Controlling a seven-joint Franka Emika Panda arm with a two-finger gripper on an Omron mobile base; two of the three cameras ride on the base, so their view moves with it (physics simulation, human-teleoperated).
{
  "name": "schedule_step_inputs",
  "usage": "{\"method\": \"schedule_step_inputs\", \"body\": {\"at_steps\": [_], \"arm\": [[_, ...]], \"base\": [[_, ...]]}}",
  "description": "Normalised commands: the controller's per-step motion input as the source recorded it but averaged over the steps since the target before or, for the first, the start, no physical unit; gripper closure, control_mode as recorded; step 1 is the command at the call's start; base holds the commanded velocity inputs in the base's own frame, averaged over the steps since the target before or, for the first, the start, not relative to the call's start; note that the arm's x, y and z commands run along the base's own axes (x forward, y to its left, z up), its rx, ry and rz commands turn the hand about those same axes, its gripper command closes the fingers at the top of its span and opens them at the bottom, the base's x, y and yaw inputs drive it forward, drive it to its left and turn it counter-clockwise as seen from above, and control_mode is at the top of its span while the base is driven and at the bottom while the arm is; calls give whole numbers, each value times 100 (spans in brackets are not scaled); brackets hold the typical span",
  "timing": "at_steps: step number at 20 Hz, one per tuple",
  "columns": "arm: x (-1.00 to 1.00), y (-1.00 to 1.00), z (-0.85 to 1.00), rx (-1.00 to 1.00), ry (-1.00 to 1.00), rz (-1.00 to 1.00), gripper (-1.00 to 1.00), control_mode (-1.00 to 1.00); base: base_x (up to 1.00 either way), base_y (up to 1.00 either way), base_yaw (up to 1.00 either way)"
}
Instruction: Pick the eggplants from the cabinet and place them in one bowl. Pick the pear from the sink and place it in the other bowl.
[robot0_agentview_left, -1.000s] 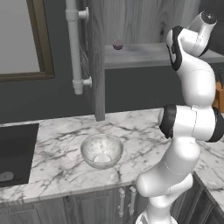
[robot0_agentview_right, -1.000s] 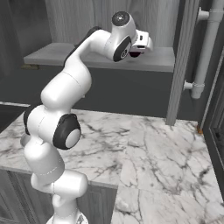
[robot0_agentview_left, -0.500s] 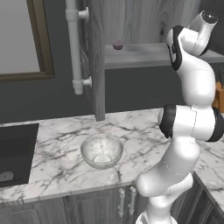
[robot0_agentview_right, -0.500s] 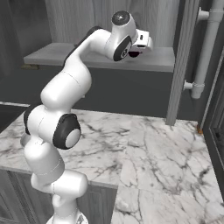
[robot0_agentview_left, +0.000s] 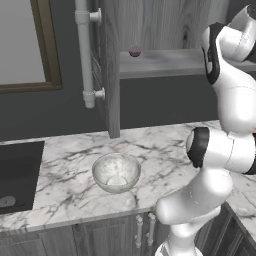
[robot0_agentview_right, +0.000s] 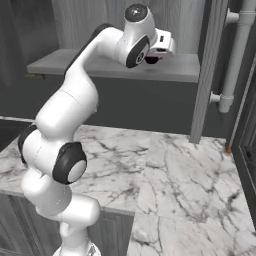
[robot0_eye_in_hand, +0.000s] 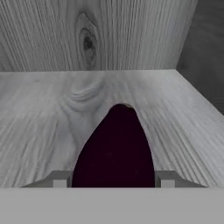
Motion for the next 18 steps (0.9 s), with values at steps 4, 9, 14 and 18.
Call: {"method": "schedule_step_inputs", "body": {"at_steps": [4, 9, 14, 18], "arm": [[-78, 25, 39, 0, 0, 0, 100, -100], [-63, 36, 8, 0, 2, 0, 100, -100], [-72, 31, 0, 0, 13, 0, 100, -100], [-91, 28, 0, 0, 15, 2, 100, -100]], "base": [[0, 0, 0], [0, 0, 0], [0, 0, 0], [0, 0, 0]]}}
